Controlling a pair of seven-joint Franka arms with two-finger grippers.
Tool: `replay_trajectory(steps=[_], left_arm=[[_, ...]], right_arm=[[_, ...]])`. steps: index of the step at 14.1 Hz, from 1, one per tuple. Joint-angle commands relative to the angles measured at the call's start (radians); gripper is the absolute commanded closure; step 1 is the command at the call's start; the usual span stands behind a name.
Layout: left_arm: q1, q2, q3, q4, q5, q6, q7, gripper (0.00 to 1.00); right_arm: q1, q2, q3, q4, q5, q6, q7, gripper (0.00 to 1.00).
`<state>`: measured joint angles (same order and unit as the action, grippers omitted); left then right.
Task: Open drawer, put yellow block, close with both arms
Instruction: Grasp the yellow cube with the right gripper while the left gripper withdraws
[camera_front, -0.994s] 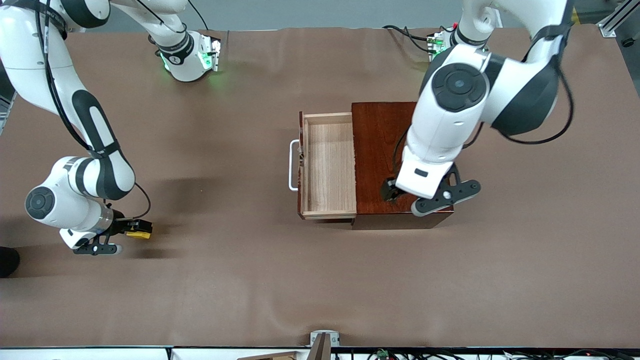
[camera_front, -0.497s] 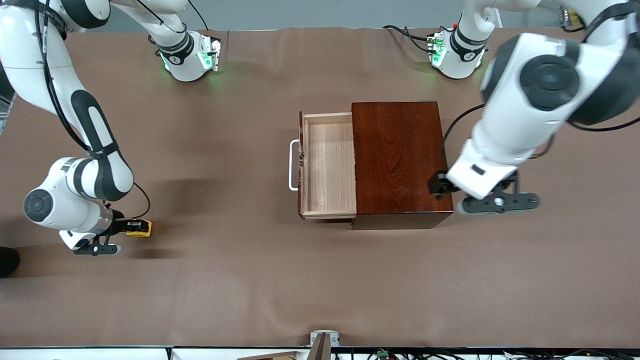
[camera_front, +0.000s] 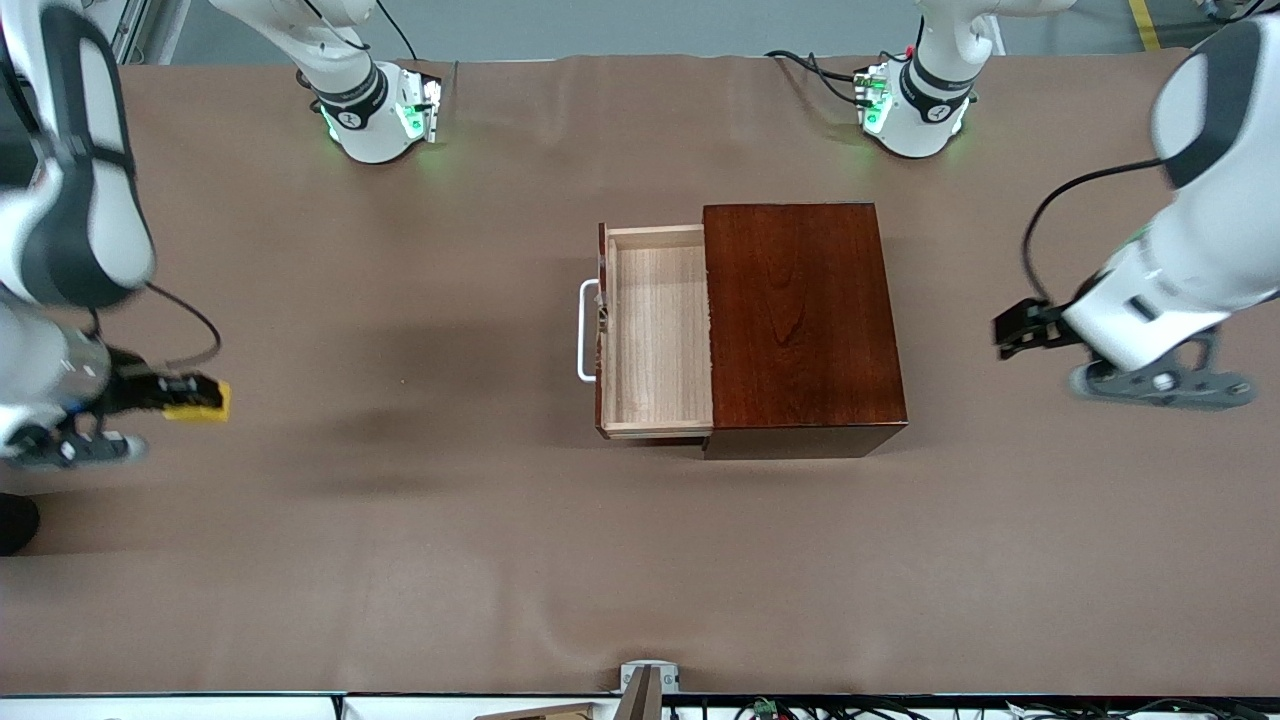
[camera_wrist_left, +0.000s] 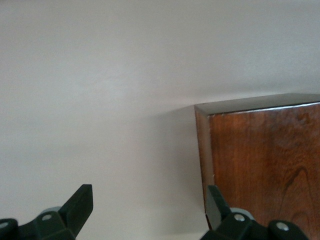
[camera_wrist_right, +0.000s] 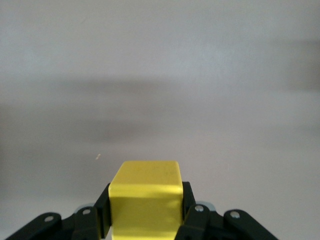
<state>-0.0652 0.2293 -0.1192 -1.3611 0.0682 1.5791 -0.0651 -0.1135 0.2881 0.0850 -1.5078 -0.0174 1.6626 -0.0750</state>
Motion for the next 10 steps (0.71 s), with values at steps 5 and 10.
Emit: replay_trajectory(steps=[5, 10], left_arm=[[0.073, -0.258, 0.004, -0.236, -0.077, 0.001, 0.004, 0.0], [-0.018, -0.269, 0.104, -0.23, -0.076, -0.031, 0.005, 0.0]], right_arm=[[0.268, 0.019, 0.004, 0.161, 0.183, -0.19, 0.647, 1.0], [0.547, 0.081, 0.001, 0.193, 0.211, -0.016, 1.269, 1.0]])
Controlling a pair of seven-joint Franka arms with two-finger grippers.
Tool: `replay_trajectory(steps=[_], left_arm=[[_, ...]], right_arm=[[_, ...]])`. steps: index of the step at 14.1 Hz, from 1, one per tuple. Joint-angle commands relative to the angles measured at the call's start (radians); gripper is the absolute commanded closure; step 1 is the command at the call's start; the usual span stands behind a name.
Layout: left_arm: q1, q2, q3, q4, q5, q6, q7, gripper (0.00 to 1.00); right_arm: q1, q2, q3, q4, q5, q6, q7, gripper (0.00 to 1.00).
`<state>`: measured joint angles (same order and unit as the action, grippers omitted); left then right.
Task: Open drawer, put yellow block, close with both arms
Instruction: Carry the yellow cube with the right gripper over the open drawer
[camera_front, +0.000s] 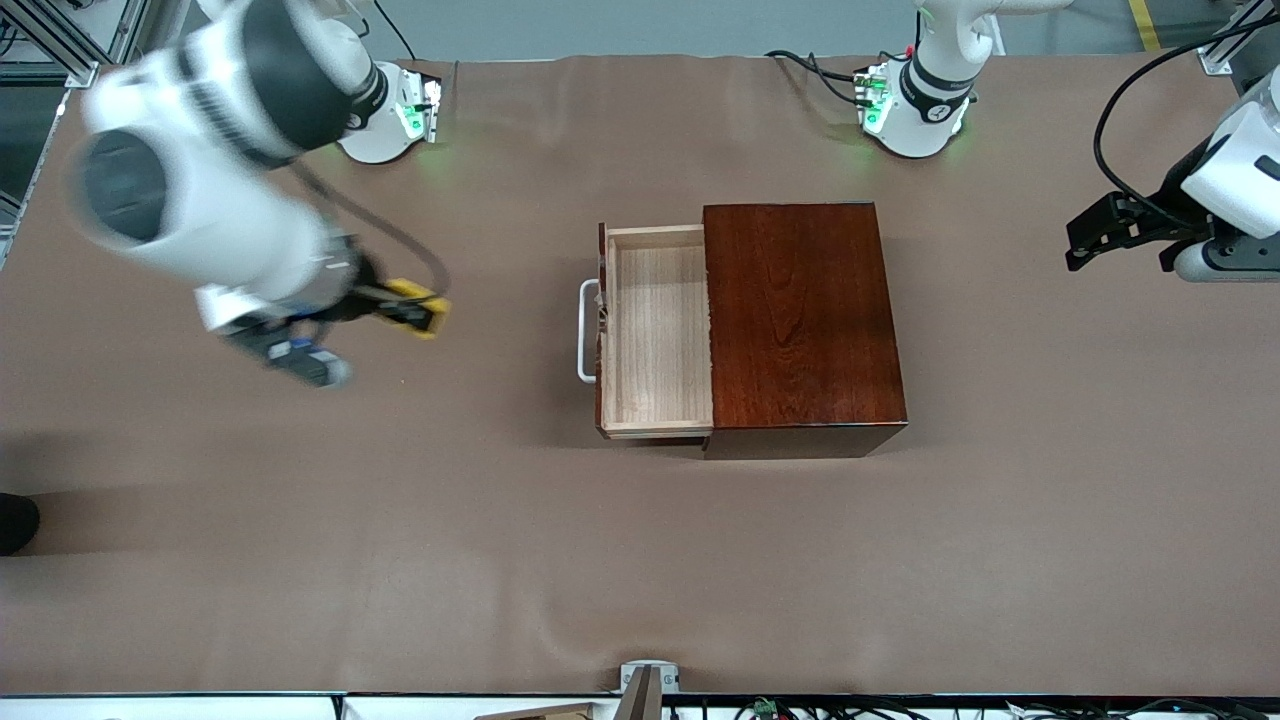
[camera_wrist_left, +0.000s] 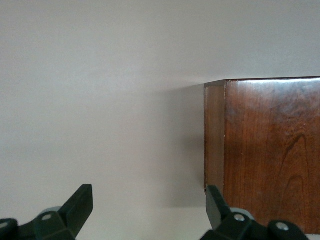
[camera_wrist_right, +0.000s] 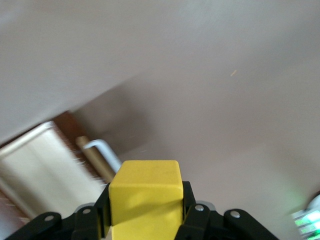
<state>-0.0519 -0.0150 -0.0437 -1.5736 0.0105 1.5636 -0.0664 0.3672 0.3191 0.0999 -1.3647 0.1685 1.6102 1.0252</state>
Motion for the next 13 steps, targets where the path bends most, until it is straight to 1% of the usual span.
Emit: replay_trajectory(steps=[1, 4, 6, 7, 9, 13], left_arm=[[-0.023, -0.028, 0.025, -0.017, -0.018, -0.023, 0.005, 0.0], [-0.013, -0.025, 0.018, -0.025, -0.02, -0.025, -0.001, 0.0], [-0.011, -0.023, 0.018, -0.023, -0.02, -0.022, -0.007, 0.0], [-0.008, -0.026, 0.018, -0.023, -0.02, -0.022, -0.007, 0.0], [0.006, -0.028, 0.009, -0.023, -0.02, -0.022, -0.01, 0.0], [0.023, -0.028, 0.002, -0.022, -0.02, -0.014, -0.007, 0.0]], right_arm=[[0.106, 0.067, -0.014, 0.053, 0.025, 0.078, 0.255, 1.0], [0.197, 0.133, -0.014, 0.055, 0.026, 0.219, 0.533, 1.0], [0.236, 0.179, -0.014, 0.056, 0.026, 0.286, 0.654, 1.0], [0.26, 0.196, -0.016, 0.059, 0.025, 0.31, 0.662, 1.0], [0.274, 0.236, -0.017, 0.061, 0.017, 0.352, 0.664, 1.0], [0.295, 0.297, -0.019, 0.061, -0.04, 0.434, 0.616, 1.0]])
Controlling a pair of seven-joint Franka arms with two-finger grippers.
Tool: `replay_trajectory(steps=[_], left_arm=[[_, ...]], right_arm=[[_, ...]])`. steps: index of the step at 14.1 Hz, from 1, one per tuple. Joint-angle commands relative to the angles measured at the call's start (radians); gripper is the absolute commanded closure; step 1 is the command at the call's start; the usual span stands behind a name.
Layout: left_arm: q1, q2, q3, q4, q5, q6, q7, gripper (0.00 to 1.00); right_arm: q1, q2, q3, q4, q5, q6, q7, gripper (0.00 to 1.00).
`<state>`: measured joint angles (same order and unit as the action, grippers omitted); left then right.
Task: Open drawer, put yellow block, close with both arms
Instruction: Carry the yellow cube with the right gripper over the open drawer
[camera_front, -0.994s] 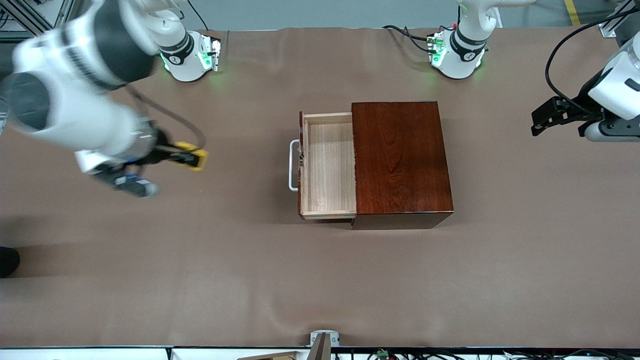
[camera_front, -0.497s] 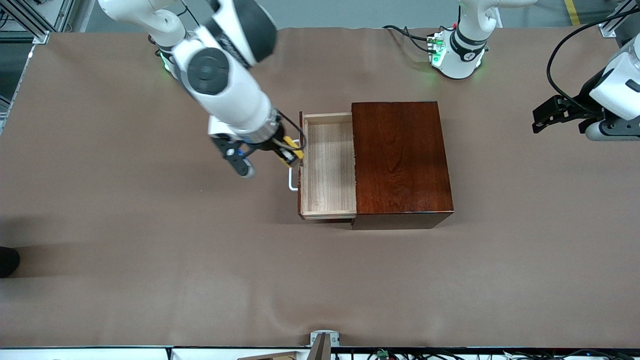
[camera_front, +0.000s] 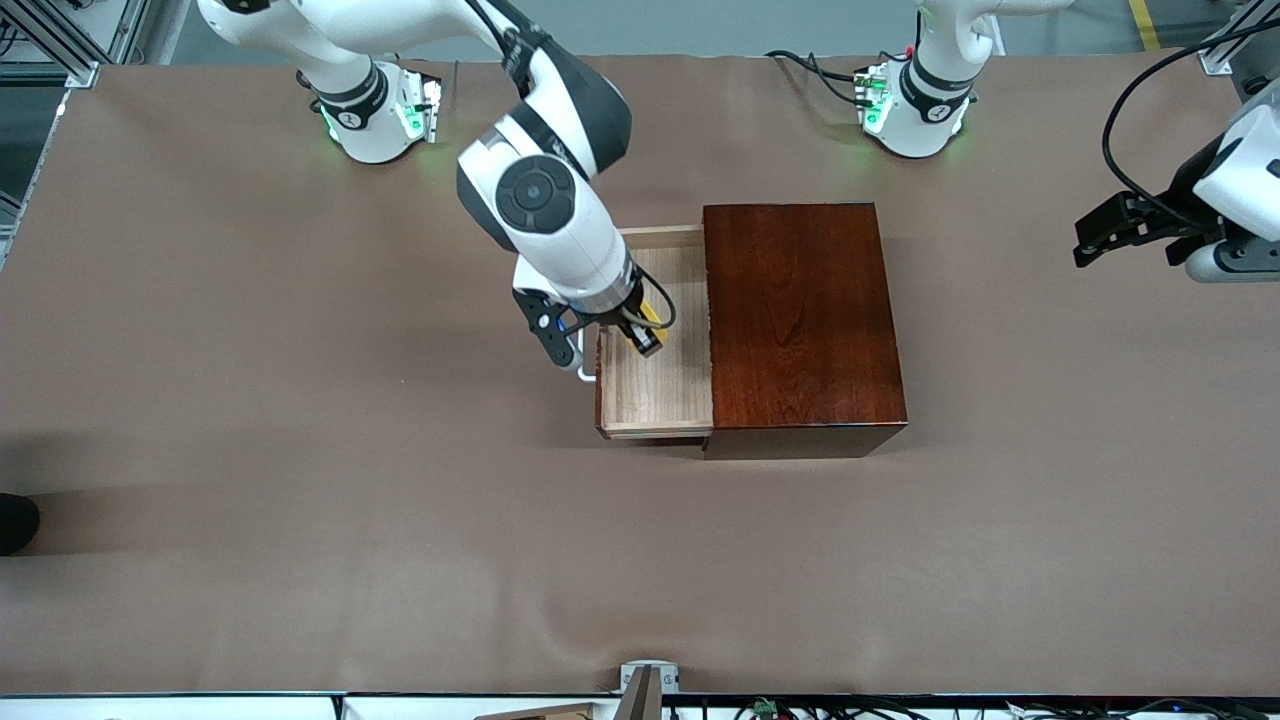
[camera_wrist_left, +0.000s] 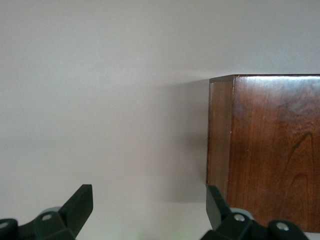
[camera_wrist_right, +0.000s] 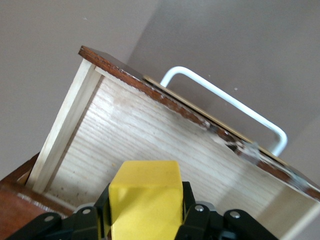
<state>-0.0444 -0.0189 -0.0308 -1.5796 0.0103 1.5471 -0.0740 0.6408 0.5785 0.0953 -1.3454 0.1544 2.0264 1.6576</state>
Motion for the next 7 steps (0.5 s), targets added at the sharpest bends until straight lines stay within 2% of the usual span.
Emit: replay_trajectory(steps=[1, 3, 7], left_arm=[[0.018, -0.024, -0.012, -0.017, -0.02, 0.002, 0.0, 0.0], [0.017, -0.026, -0.024, -0.017, -0.02, 0.001, 0.0, 0.0], [0.011, -0.001, -0.047, -0.007, -0.021, 0.002, -0.016, 0.0]], right_arm=[[0.023, 0.049, -0.014, 0.042, -0.047, 0.028, -0.033, 1.0], [0.023, 0.064, -0.014, 0.04, -0.096, 0.044, -0.077, 1.0], [0.03, 0.083, -0.012, 0.035, -0.11, 0.09, -0.119, 1.0]])
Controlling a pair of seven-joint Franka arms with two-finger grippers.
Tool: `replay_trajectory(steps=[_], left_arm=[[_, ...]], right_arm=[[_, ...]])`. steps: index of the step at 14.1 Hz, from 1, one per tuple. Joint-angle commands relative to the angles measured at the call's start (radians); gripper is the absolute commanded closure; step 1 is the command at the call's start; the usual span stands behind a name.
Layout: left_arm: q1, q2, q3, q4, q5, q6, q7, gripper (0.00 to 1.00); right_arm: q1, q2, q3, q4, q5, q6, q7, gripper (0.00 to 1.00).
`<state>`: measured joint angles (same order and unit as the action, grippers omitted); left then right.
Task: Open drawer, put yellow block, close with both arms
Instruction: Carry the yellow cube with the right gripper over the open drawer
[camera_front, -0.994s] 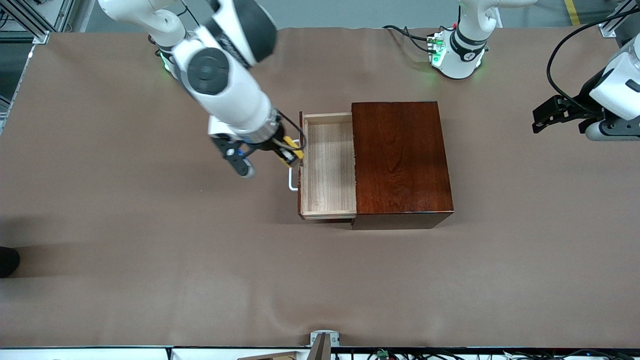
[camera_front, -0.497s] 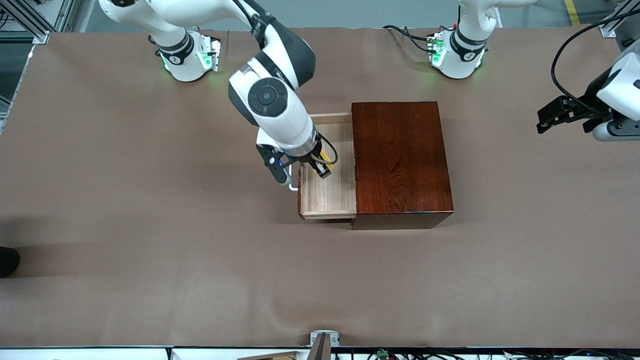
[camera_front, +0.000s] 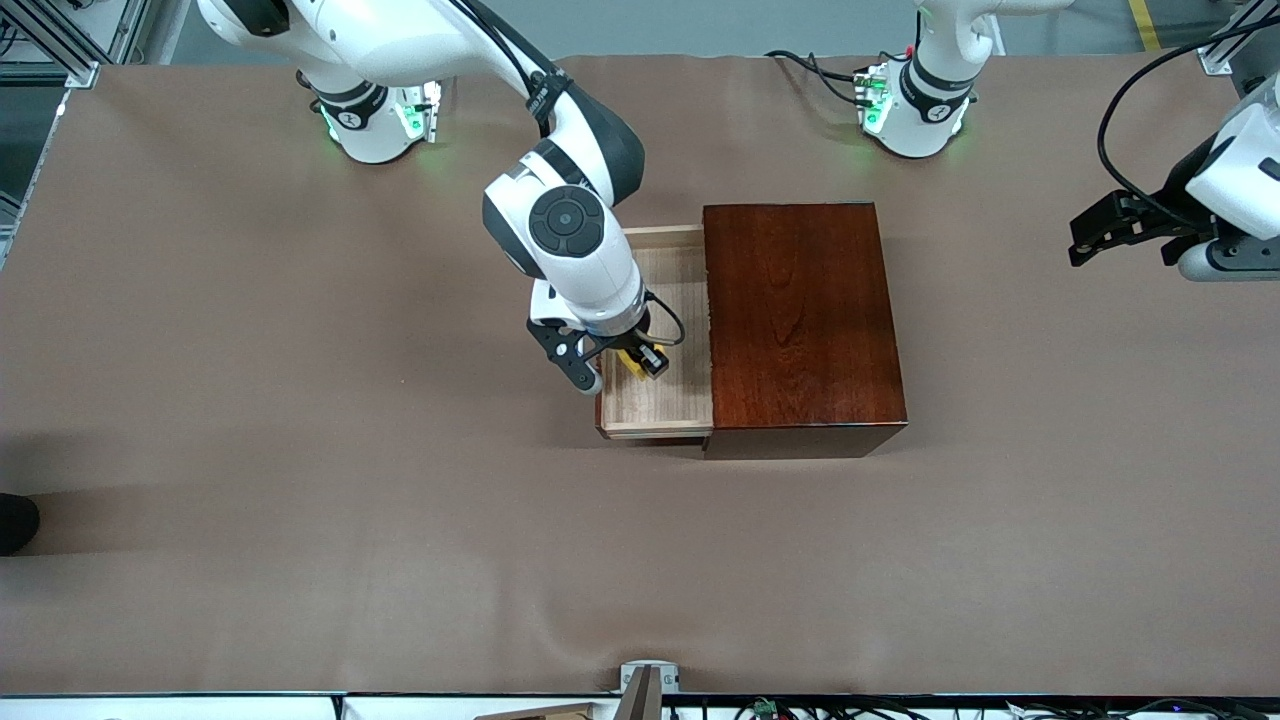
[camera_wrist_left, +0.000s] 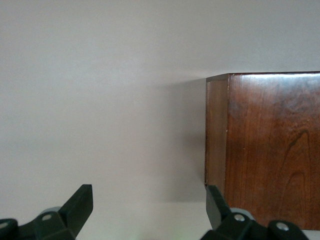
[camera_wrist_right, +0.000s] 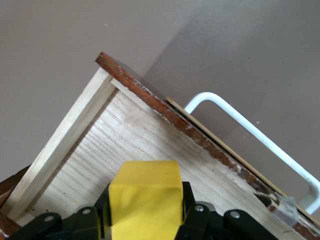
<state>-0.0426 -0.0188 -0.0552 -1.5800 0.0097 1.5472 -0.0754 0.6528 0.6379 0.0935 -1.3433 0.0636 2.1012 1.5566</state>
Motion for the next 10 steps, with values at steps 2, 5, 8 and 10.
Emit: replay_trajectory(steps=[2, 5, 8, 10], left_arm=[[0.006, 0.003, -0.025, -0.003, -0.02, 0.002, -0.024, 0.0], [0.012, 0.003, -0.023, -0.005, -0.019, 0.014, -0.027, 0.0], [0.018, 0.01, -0.014, -0.006, -0.017, 0.017, -0.073, 0.0], [0.015, 0.031, -0.014, -0.005, -0.017, 0.017, -0.186, 0.0]], right_arm=[[0.031, 0.031, -0.011, 0.033, -0.062, 0.026, -0.093, 1.0], [0.031, 0.042, -0.011, 0.029, -0.065, 0.053, -0.243, 1.0], [0.031, 0.049, -0.011, 0.029, -0.062, 0.053, -0.396, 1.0], [0.033, 0.058, -0.011, 0.03, -0.064, 0.054, -0.455, 1.0]])
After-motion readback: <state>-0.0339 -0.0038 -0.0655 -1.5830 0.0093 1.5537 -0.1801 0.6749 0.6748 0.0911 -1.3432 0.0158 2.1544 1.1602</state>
